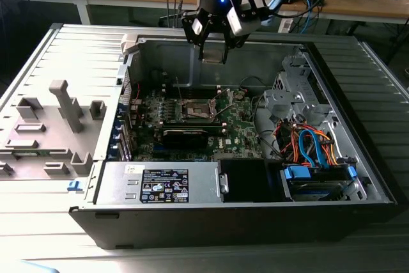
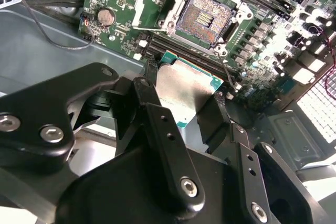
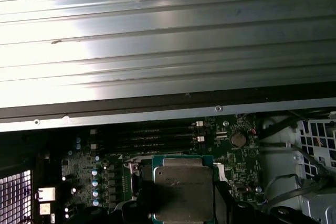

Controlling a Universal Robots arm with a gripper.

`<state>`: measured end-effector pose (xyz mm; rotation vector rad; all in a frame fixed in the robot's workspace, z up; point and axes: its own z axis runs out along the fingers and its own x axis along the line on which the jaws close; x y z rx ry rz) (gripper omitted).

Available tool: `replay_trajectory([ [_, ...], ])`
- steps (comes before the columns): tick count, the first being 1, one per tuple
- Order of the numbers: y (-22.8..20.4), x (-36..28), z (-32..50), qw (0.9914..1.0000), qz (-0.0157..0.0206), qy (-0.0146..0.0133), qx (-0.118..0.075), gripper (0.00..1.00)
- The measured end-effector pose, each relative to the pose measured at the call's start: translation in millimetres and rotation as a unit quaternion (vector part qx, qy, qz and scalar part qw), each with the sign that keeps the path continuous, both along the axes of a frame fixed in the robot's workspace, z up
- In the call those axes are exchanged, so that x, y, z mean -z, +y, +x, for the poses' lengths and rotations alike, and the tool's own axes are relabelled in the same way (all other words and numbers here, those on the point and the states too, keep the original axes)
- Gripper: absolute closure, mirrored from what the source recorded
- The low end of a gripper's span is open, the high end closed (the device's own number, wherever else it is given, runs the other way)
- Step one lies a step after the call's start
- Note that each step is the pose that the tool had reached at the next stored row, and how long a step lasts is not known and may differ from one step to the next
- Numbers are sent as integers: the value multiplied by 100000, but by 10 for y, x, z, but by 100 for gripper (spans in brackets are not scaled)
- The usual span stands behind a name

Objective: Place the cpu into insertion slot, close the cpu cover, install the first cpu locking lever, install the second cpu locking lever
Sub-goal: 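Place the cpu into insertion slot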

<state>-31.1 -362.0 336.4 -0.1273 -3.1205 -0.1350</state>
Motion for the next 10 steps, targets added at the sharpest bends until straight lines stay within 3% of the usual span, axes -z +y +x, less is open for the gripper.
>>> replay_trajectory([
  [10,0,4,0,99997,-83,3,810,45],
])
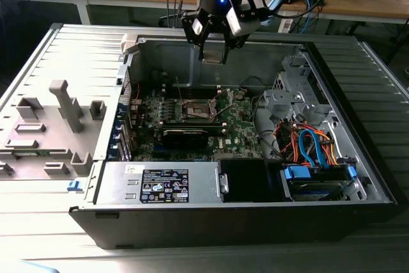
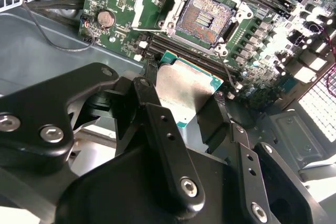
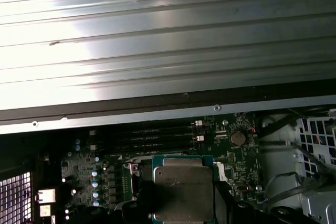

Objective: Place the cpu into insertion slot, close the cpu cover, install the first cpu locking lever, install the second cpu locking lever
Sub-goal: 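Place the cpu into insertion slot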

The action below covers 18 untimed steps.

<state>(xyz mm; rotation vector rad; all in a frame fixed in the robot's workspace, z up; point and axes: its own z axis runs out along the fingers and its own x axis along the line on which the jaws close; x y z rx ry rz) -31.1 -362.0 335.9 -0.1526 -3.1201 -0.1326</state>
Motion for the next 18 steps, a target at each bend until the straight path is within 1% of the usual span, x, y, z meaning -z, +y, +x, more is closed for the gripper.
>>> replay_trajectory([
  [18,0,9,0,99985,-106,-1,1721,45],
])
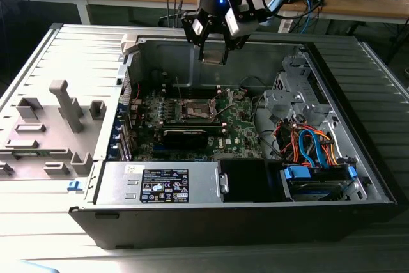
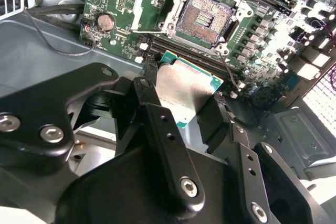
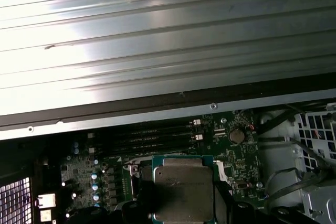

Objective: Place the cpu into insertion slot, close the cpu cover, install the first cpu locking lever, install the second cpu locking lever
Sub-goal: 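Place the cpu into insertion slot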

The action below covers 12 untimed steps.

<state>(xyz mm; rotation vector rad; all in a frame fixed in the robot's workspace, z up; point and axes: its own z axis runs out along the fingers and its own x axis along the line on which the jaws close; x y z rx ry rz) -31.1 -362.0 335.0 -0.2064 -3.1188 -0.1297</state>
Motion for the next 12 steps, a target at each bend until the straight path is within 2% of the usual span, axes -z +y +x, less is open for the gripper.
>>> replay_trajectory([
  [12,0,4,0,99997,-102,0,714,45],
])
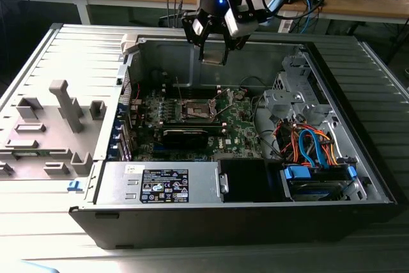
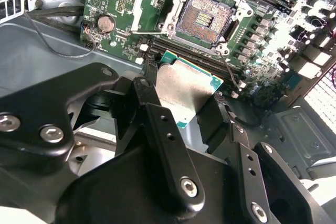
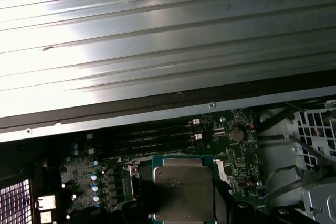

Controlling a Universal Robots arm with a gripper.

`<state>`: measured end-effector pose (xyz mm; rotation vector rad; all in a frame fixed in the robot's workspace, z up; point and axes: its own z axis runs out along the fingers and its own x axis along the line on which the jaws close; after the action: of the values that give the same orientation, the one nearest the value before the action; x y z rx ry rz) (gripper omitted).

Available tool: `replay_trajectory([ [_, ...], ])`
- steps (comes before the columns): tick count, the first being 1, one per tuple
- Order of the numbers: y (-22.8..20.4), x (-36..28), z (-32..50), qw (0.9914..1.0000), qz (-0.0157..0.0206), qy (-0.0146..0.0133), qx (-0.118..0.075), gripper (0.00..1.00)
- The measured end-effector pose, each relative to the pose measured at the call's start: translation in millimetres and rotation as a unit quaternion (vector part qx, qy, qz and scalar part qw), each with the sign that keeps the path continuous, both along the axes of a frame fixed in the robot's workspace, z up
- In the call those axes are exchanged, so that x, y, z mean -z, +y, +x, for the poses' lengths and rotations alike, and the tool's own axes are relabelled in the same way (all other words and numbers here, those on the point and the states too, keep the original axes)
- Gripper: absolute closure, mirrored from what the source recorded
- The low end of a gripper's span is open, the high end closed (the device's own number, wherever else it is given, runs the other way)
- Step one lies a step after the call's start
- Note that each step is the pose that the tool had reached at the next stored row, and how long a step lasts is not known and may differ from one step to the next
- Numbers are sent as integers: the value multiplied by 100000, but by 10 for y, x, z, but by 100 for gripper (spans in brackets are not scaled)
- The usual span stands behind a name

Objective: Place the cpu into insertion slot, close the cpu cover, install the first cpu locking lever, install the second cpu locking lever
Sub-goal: 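Place the cpu into insertion slot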

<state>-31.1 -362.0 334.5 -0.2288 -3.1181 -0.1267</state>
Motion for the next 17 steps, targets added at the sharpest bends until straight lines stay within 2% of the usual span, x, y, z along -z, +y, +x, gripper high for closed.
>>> replay_trajectory([
  [17,0,6,0,99994,-162,-1,1040,45],
])
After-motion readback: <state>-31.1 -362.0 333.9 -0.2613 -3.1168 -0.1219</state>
